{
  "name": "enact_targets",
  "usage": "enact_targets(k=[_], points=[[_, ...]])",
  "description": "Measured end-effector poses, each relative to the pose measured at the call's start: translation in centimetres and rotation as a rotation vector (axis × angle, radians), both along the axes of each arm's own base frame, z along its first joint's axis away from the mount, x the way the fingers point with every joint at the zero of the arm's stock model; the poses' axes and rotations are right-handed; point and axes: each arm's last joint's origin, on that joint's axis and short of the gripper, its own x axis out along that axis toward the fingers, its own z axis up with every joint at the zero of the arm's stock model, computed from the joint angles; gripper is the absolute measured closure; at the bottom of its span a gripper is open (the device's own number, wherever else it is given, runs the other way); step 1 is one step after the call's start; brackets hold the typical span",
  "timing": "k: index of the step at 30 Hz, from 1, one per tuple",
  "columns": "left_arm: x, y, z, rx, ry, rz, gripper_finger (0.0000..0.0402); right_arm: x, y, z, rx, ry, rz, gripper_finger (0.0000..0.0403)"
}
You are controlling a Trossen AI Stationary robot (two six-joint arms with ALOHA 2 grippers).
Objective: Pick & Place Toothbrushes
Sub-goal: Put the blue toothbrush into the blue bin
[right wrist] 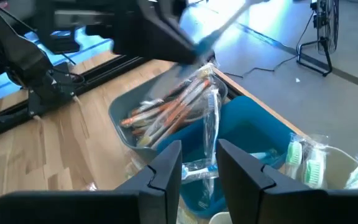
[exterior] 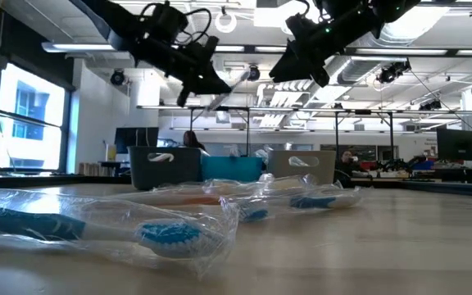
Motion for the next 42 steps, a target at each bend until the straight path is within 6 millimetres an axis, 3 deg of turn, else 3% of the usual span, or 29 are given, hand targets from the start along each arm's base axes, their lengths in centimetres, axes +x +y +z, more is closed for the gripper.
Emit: enact_targets(k=[9,20,29,42], points=[[1.7,1.3,-3.0,-0.129,-0.021,0.071,0.0394,-0.5,0.1,0.8,-0.133,0.030,0.025,0.0310],[3.1,1.8,-5.4,-0.194,-0.037,0.169,0.0394,-1.5,-0.1,2.5,-0.328,0.037,-0.138,0.0310],[3.9,0.6,-5.2,-0.162,-0.043,0.196,0.0394,-1.5,-0.2,2.8,-0.383,0.037,-0.160,0.0310],[4.0,0.4,-5.2,-0.193,-0.061,0.228,0.0394,-1.7,-0.5,3.0,-0.418,0.066,-0.298,0.0310]])
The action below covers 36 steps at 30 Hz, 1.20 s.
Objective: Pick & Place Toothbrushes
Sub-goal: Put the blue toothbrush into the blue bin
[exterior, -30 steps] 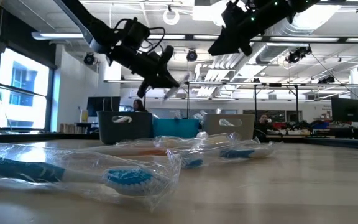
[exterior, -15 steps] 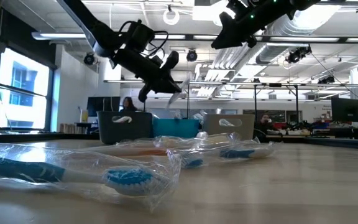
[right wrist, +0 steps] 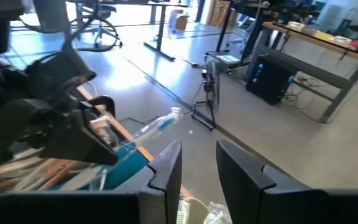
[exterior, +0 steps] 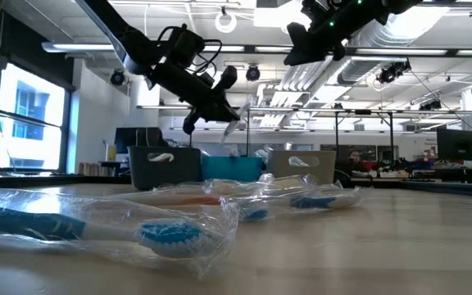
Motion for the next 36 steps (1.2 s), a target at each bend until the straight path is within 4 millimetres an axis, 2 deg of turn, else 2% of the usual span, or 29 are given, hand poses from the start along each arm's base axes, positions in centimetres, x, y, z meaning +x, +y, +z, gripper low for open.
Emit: enact_targets(k=[7,13,18,26,29,36], points=[[0.9,-0.8,-1.1,0.007,0.040,0.074,0.0394,0.0,0.0,0.0,-0.018,0.025,-0.002,0.0310],[0.7,-1.2,-2.0,0.005,0.147,0.145,0.0394,0.0,0.0,0.0,-0.018,0.025,-0.003,0.0310],[0.8,-1.6,-2.4,-0.008,0.180,0.145,0.0394,0.0,0.0,0.0,-0.017,0.025,-0.003,0.0310],[1.4,-2.0,-4.3,-0.032,0.224,0.172,0.0394,0.0,0.0,0.0,-0.017,0.024,-0.004,0.0310],[1.5,-2.0,-4.0,-0.027,0.207,0.172,0.0393,0.0,0.0,-0.1,-0.015,0.027,-0.003,0.0310],[1.4,-2.0,-4.2,-0.033,0.227,0.171,0.0346,0.0,0.0,-0.1,-0.013,0.032,-0.004,0.0310]])
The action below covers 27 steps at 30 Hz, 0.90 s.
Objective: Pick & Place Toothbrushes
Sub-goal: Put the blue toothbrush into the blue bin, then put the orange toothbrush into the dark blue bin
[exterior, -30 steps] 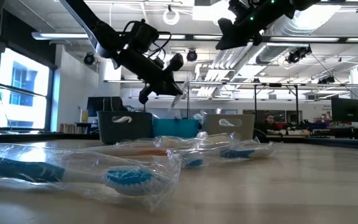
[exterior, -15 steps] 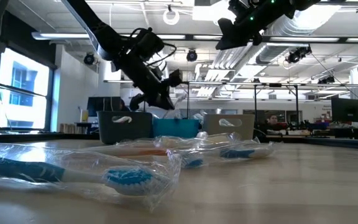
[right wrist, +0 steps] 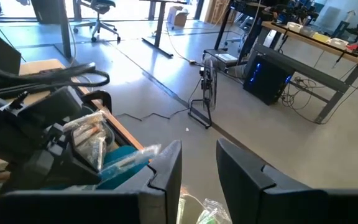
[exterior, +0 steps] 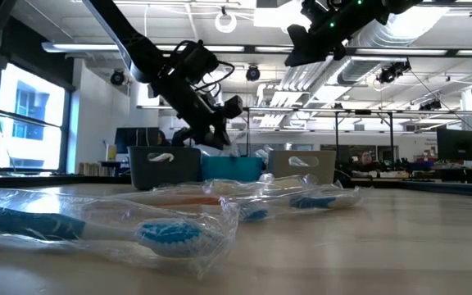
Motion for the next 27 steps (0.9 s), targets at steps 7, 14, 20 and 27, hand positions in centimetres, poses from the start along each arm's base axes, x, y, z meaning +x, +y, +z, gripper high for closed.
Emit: enact_targets(k=[7,14,20,27], points=[[0.1,0.0,0.1,0.005,-0.010,-0.001,0.0266,0.0,0.0,0.0,0.000,0.000,0.000,0.0310],[0.0,0.0,0.4,0.008,-0.024,0.001,0.0228,0.0,0.0,0.0,-0.014,0.015,0.005,0.0310],[-0.4,-0.2,1.9,0.027,-0.048,-0.019,0.0245,0.0,0.0,0.0,-0.029,0.032,0.010,0.0310],[-1.8,-0.9,4.9,0.108,-0.012,-0.073,0.0303,0.0,0.0,0.0,-0.036,0.040,0.013,0.0310]])
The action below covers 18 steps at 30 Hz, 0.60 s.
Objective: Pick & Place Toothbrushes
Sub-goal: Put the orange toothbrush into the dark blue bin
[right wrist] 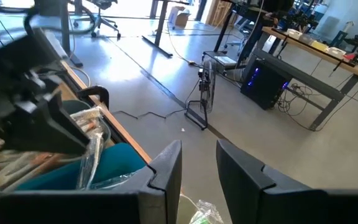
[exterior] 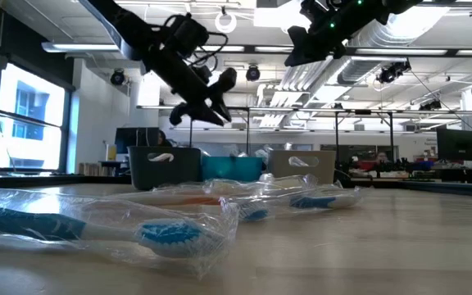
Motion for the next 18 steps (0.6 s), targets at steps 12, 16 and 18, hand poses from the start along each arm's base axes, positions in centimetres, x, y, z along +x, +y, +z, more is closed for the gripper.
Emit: enact_targets(k=[12,16,18], points=[[-2.3,-1.4,4.1,0.089,0.015,-0.151,0.0398,0.0,0.0,0.0,0.000,0.000,0.000,0.0310],[-3.4,-2.1,5.0,0.103,0.064,-0.215,0.0398,0.0,0.0,0.0,0.000,0.000,0.000,0.0310],[-4.0,-2.5,5.3,0.101,0.100,-0.237,0.0400,0.0,0.0,0.0,0.000,-0.001,0.000,0.0310]])
